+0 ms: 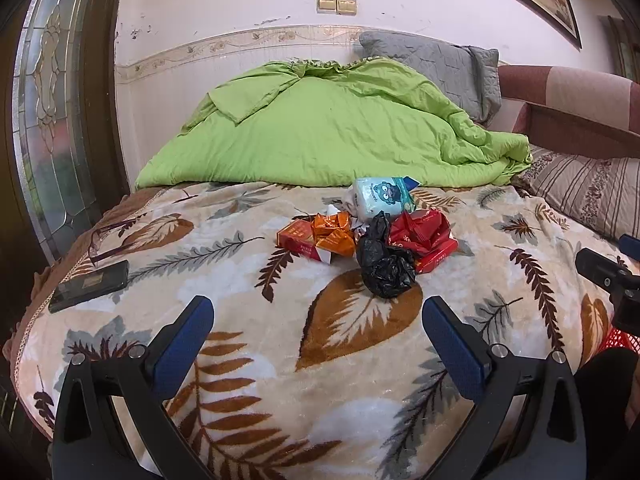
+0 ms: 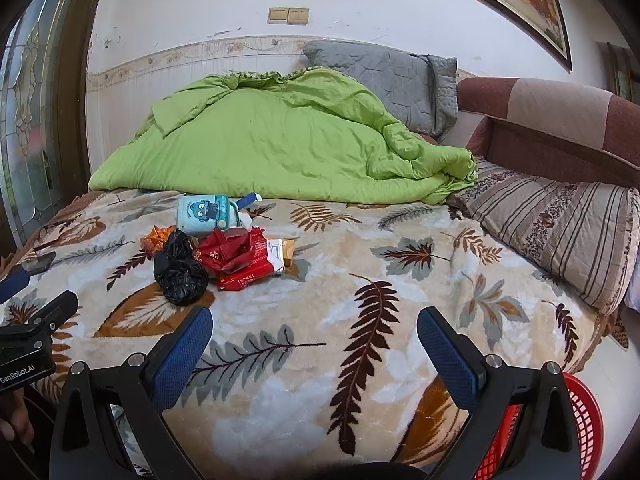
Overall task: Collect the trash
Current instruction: 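Approach the trash pile on the bed with both tools open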
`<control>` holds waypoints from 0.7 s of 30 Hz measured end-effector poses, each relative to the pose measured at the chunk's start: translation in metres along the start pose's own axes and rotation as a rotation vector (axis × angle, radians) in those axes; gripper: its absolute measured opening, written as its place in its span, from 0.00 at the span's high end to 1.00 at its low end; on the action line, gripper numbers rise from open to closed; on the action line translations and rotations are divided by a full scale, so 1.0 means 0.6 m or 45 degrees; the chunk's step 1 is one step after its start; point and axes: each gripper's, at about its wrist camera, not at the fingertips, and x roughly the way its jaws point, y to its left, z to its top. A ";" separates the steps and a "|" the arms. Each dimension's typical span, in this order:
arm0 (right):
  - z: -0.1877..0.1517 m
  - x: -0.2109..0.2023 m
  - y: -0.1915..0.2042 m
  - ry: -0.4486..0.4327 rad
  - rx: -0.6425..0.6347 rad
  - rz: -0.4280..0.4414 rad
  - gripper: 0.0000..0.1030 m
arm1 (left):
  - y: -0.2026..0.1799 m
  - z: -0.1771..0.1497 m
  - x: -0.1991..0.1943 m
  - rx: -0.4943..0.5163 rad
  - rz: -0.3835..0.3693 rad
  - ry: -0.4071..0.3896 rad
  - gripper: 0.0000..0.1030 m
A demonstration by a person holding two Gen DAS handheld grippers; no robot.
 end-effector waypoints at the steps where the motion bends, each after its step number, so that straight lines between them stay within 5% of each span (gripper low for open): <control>1: -0.001 0.000 -0.001 0.002 -0.001 -0.003 0.00 | 0.000 0.000 0.000 0.001 0.002 0.001 0.00; 21: -0.002 0.003 -0.007 0.026 0.013 -0.019 0.00 | -0.001 -0.001 0.001 0.004 0.002 0.005 0.00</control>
